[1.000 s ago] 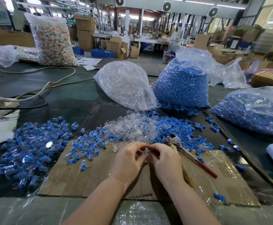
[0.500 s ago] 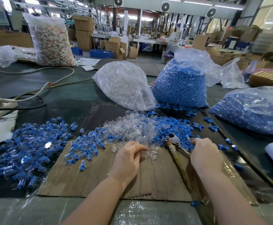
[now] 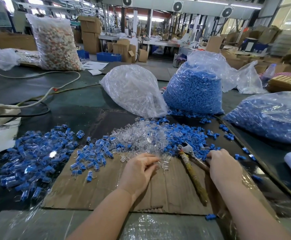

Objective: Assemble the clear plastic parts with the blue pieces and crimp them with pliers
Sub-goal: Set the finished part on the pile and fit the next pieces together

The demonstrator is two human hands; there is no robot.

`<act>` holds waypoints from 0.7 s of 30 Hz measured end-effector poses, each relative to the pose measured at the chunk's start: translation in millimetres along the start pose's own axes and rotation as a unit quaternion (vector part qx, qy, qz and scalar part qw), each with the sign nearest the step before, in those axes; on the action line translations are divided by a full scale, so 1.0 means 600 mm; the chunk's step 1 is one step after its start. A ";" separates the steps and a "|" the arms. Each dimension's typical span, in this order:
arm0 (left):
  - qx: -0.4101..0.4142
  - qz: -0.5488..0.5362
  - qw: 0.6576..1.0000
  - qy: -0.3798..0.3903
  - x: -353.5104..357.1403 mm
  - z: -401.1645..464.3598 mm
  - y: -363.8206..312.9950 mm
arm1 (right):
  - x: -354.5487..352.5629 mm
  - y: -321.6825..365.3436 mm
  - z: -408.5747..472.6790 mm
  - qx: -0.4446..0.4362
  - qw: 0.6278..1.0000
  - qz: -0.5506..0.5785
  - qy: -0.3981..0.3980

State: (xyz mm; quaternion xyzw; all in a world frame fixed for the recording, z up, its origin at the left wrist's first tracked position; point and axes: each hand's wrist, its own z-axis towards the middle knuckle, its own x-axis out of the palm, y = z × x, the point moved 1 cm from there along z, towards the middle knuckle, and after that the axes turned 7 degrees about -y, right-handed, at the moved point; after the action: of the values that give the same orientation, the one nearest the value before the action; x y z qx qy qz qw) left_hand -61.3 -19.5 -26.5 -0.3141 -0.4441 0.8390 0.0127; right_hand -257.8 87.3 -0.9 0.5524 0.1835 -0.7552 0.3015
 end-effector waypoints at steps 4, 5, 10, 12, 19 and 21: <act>-0.005 -0.019 1.000 -0.008 0.000 0.000 0.001 | -0.004 0.000 -0.010 -0.007 0.998 0.006 -0.063; -0.010 -0.027 1.000 -0.011 0.000 0.000 0.002 | -0.005 0.002 -0.011 -0.014 0.996 0.022 -0.083; -0.060 -0.049 0.997 -0.026 0.000 0.003 0.013 | -0.014 0.059 -0.030 -0.039 0.961 0.259 -0.093; -0.092 -0.078 0.992 -0.036 0.001 0.005 0.018 | -0.013 0.090 -0.051 -0.053 0.942 0.321 -0.079; -0.111 -0.093 0.988 -0.053 0.001 0.013 0.030 | 0.015 0.140 -0.100 -0.079 0.916 0.384 -0.079; -0.108 -0.085 0.989 -0.052 0.002 0.013 0.030 | 0.020 0.140 -0.103 -0.085 0.911 0.394 -0.086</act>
State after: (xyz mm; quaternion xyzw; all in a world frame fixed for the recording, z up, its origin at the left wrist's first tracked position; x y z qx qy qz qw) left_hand -61.7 -36.1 -37.2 -0.2307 -0.5572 0.7972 0.0274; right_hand -160.4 58.5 -27.6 0.4849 -0.0119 -0.6009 0.6353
